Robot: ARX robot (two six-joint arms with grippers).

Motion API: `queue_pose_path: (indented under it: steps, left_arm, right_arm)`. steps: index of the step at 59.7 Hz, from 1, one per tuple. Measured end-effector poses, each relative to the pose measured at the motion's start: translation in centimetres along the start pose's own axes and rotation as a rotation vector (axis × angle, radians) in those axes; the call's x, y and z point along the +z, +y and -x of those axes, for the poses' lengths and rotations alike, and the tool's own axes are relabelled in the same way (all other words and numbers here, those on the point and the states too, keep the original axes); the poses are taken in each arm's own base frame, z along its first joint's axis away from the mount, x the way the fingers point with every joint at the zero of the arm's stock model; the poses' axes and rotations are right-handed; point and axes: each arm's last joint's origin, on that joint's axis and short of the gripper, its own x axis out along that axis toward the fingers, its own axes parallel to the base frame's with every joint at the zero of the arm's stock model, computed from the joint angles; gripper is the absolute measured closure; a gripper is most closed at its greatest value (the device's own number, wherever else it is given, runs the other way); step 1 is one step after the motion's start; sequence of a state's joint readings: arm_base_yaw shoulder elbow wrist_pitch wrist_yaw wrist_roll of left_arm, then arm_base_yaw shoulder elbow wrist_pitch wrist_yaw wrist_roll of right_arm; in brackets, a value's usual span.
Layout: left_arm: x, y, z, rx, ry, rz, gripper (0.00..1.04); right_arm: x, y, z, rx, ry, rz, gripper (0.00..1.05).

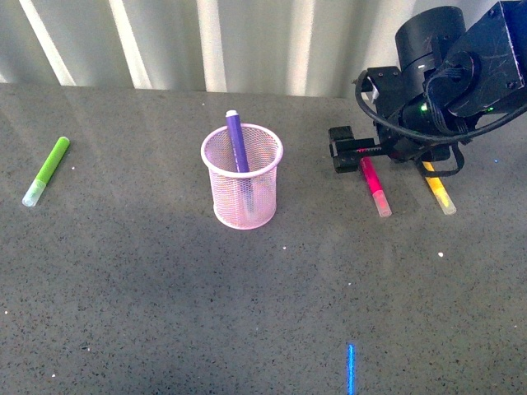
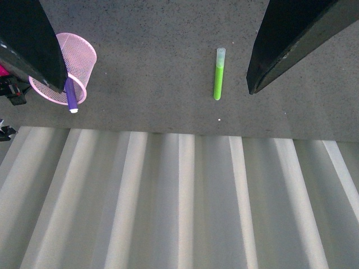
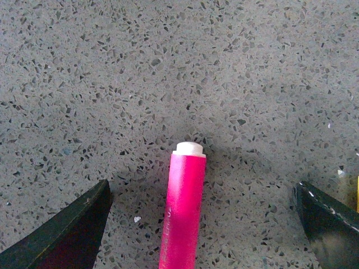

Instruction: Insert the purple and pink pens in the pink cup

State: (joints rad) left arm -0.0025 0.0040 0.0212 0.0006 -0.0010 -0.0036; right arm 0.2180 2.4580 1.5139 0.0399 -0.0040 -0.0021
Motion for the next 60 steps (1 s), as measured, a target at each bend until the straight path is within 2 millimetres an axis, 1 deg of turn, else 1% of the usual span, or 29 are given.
queue_pose_path:
  steps: [13, 19, 22, 27, 30, 35, 38, 40, 41, 43, 46, 48, 51, 60]
  left_arm:
    - [0.0, 0.0, 0.0, 0.000, 0.000, 0.000, 0.07]
    - [0.0, 0.0, 0.0, 0.000, 0.000, 0.000, 0.07]
    - [0.0, 0.0, 0.0, 0.000, 0.000, 0.000, 0.07]
    - [0.0, 0.0, 0.0, 0.000, 0.000, 0.000, 0.07]
    - [0.0, 0.0, 0.0, 0.000, 0.000, 0.000, 0.07]
    - [0.0, 0.0, 0.0, 0.000, 0.000, 0.000, 0.07]
    - [0.0, 0.0, 0.0, 0.000, 0.000, 0.000, 0.07]
    - [0.0, 0.0, 0.0, 0.000, 0.000, 0.000, 0.07]
    - [0.0, 0.0, 0.0, 0.000, 0.000, 0.000, 0.07]
    - [0.0, 0.0, 0.0, 0.000, 0.000, 0.000, 0.07]
    - [0.0, 0.0, 0.0, 0.000, 0.000, 0.000, 0.07]
    - [0.0, 0.0, 0.0, 0.000, 0.000, 0.000, 0.07]
    - [0.0, 0.0, 0.0, 0.000, 0.000, 0.000, 0.07]
    - [0.0, 0.0, 0.0, 0.000, 0.000, 0.000, 0.07]
  right_arm:
    - [0.0, 0.2, -0.3, 0.005, 0.008, -0.010, 0.07]
    - [-0.1, 0.4, -0.3, 0.012, 0.012, -0.011, 0.20]
    - [-0.1, 0.7, -0.4, 0.014, 0.013, -0.008, 0.29]
    - [-0.1, 1.2, -0.4, 0.019, 0.015, -0.014, 0.39]
    - [-0.2, 1.4, -0.4, 0.022, 0.017, -0.013, 0.48]
    - [-0.4, 1.7, -0.4, 0.027, 0.017, -0.017, 0.58]
    - [-0.5, 2.0, -0.4, 0.029, 0.014, -0.020, 0.67]
    - [-0.5, 2.0, -0.4, 0.030, 0.013, -0.020, 0.70]
    - [-0.5, 2.1, -0.4, 0.031, 0.011, -0.023, 0.75]
    - [-0.6, 2.1, -0.4, 0.027, 0.001, -0.027, 0.82]
    - [-0.6, 2.0, -0.4, 0.021, -0.010, -0.034, 0.88]
    - [-0.5, 2.0, -0.3, 0.019, -0.018, -0.041, 0.91]
    - [-0.5, 1.8, -0.3, 0.010, -0.035, -0.053, 0.93]
    - [-0.7, 1.3, 0.0, -0.040, -0.113, -0.062, 0.93]
